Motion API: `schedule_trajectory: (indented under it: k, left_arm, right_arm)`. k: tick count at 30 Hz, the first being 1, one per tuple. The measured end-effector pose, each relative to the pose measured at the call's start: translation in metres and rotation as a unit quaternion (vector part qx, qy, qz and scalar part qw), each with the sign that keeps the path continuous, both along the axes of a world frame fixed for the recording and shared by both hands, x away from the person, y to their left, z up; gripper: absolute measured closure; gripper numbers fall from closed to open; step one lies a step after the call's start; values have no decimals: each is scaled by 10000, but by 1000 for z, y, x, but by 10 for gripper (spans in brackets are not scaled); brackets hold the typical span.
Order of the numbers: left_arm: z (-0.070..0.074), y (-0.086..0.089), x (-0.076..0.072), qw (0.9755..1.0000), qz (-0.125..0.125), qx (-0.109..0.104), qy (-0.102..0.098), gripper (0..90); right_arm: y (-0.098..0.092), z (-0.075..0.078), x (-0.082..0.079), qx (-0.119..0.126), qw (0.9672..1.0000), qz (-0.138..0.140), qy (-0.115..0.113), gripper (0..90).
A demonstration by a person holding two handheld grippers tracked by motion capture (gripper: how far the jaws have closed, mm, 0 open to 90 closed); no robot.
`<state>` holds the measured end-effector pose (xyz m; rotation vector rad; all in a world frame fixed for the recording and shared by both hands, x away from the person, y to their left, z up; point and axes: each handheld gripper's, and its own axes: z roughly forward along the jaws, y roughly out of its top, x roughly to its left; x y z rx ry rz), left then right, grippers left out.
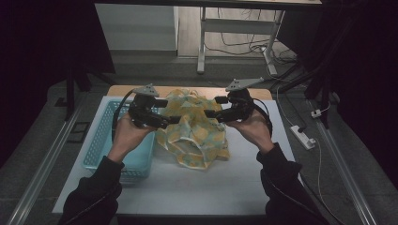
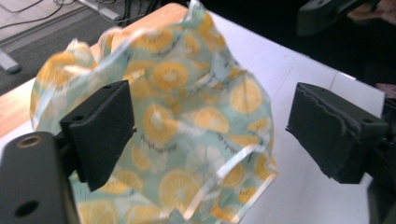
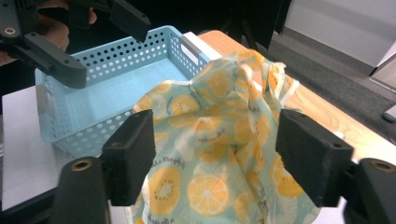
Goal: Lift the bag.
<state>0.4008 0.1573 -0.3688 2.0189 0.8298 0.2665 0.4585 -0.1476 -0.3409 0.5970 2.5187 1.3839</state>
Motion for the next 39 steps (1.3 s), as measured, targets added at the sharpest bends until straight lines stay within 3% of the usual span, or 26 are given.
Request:
schedule_trajectory:
  k: [8, 14, 32, 39]
  left_arm:
    - [-20, 6, -16, 9999, 29, 72, 63, 47]
    - [-34, 15, -27, 9998, 43, -116, 176, 2]
    - [-74, 38, -58, 9982, 145, -373, 439, 0]
    - [-85, 47, -73, 9980, 220, -319, 507, 0]
  right_arm:
    - [-6, -18, -8, -70, 9999, -115, -13, 140]
    - [-10, -32, -16, -52, 9999, -109, 31, 99]
    - [-24, -69, -38, -96, 9998, -153, 10, 27]
    - [-33, -75, -45, -96, 9997, -217, -3, 13]
